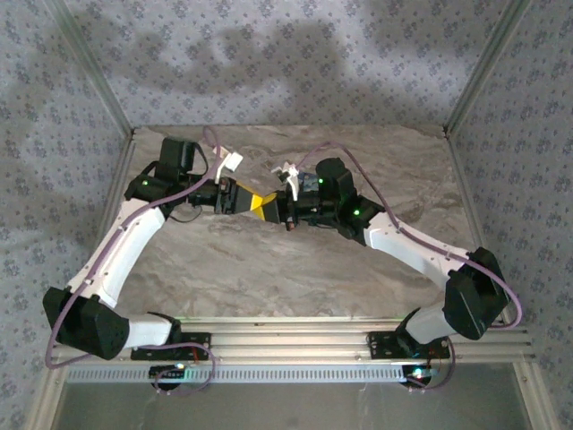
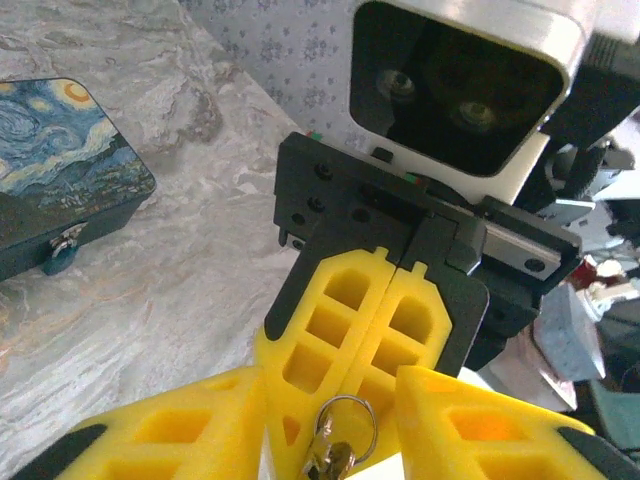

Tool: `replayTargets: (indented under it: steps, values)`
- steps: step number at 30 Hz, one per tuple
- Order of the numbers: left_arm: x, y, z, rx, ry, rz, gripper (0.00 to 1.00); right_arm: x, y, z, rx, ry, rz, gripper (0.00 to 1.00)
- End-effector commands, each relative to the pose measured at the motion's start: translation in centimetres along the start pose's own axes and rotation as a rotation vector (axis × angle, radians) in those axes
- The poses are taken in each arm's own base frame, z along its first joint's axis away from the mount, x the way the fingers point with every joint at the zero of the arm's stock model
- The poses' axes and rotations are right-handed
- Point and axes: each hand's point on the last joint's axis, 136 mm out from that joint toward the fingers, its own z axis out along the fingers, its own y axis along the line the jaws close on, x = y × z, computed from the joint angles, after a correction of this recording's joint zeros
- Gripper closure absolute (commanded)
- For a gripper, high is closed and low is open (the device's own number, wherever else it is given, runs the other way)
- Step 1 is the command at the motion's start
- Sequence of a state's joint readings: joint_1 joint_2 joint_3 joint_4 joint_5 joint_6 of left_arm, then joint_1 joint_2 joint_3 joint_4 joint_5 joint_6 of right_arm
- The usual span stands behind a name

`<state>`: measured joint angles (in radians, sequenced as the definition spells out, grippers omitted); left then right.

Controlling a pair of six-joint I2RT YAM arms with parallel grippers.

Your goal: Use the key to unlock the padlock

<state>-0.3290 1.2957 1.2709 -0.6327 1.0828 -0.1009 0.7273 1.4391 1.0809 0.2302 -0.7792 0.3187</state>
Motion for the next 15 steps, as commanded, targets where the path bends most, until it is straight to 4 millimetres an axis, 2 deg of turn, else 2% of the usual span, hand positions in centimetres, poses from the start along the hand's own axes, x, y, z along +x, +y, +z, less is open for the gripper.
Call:
replayTargets:
  steps: [1, 4, 7, 11, 15]
  values:
    - [-1.1, -1.0, -0.7, 0.036, -0.057, 0.004, 0.71, -0.5, -0.6, 0.2, 0.024, -0.034, -0.016, 1.0]
    - [-1.2, -0.8, -0.8, 0.034, -0.067, -0.004, 0.8, -0.3, -1.1, 0.2, 0.033, -0.033, -0.005, 1.0]
    - [-1.2, -0.5, -0.7, 0.032, -0.065, -0.018, 0.81, 0.0, -1.4, 0.3, 0.035, -0.027, 0.006, 1.0]
    - [-1.2, -0.3, -0.7, 0.026, -0.067, -0.024, 0.7, 0.1, -1.9, 0.3, 0.038, -0.024, 0.016, 1.0]
    - [-1.4, -0.2, -0.8, 0.022, -0.073, -0.027, 0.71, 0.1, -2.1, 0.4, 0.038, -0.027, 0.022, 1.0]
